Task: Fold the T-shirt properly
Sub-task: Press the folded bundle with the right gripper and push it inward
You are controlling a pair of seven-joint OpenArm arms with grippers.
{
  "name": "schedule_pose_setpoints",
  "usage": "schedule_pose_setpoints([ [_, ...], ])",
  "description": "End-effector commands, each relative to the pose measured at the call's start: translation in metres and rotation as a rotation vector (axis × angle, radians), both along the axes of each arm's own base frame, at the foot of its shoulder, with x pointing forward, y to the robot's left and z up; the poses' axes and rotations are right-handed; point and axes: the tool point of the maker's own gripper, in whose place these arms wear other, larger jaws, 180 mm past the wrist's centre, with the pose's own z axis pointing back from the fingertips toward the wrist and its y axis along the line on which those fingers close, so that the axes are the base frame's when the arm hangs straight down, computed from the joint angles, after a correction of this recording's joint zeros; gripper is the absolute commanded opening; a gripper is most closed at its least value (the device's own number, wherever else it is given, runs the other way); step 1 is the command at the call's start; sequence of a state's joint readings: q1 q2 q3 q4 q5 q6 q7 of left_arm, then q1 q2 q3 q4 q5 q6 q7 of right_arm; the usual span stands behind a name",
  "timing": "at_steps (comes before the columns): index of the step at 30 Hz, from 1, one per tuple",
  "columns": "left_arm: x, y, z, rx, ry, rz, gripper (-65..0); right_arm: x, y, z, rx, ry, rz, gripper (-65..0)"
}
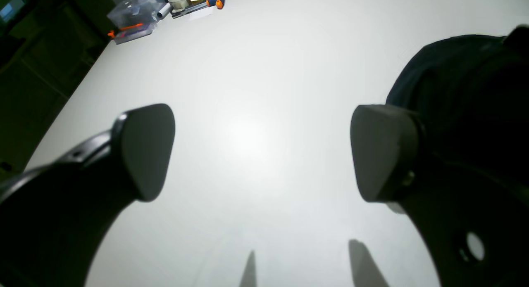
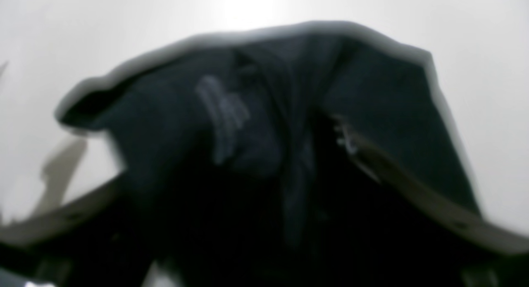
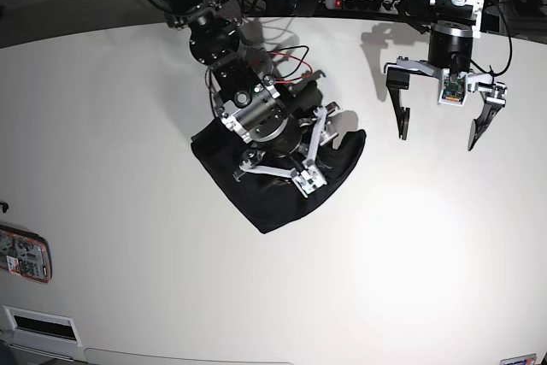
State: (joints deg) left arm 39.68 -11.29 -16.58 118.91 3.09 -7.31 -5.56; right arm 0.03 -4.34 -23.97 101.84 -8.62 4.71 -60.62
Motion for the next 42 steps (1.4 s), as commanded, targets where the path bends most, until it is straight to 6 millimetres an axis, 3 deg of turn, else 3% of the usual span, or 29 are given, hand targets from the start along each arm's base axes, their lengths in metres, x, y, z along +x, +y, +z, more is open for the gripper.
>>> schedule_pose_setpoints([
  [1,0.001,0.0,0.01,0.006,-0.039,-0.007,0.0,0.009,0.003,0.014,0.029,-0.045,-0.004,-15.8],
  [4,0.001,0.0,0.01,0.006,-0.039,-0.007,0.0,0.009,0.002,0.014,0.027,-0.045,-0.008,-5.7],
  [8,0.001,0.0,0.01,0.009,-0.039,-0.007,0.0,0.01,-0.004,0.018,0.017,-0.066,-0.005,-0.1],
  [14,0.002,0.004,0.015,0.022,-0.051,-0.004,0.0,-0.019,-0.008,0.003,-0.008,0.025,-0.007,-0.2],
  [18,0.004,0.024,0.023,0.062,-0.073,0.043,0.0,-0.03,-0.008,0.003,0.004,0.04,-0.006,-0.2],
  [28,0.012,0.034,0.033,0.081,-0.113,0.067,0.0,-0.033,-0.005,0.003,0.017,0.048,0.01,-0.2],
  [32,0.012,0.034,0.033,0.083,-0.112,0.067,0.0,-0.052,0.025,0.014,0.162,0.098,0.177,-0.2],
  [38,0.011,0.035,0.032,0.084,-0.108,0.068,0.0,-0.05,0.027,0.036,0.434,0.192,0.142,-0.2],
  [42,0.011,0.033,0.031,0.078,-0.106,0.064,0.0,-0.04,-0.008,0.025,0.405,0.194,0.078,-0.2],
])
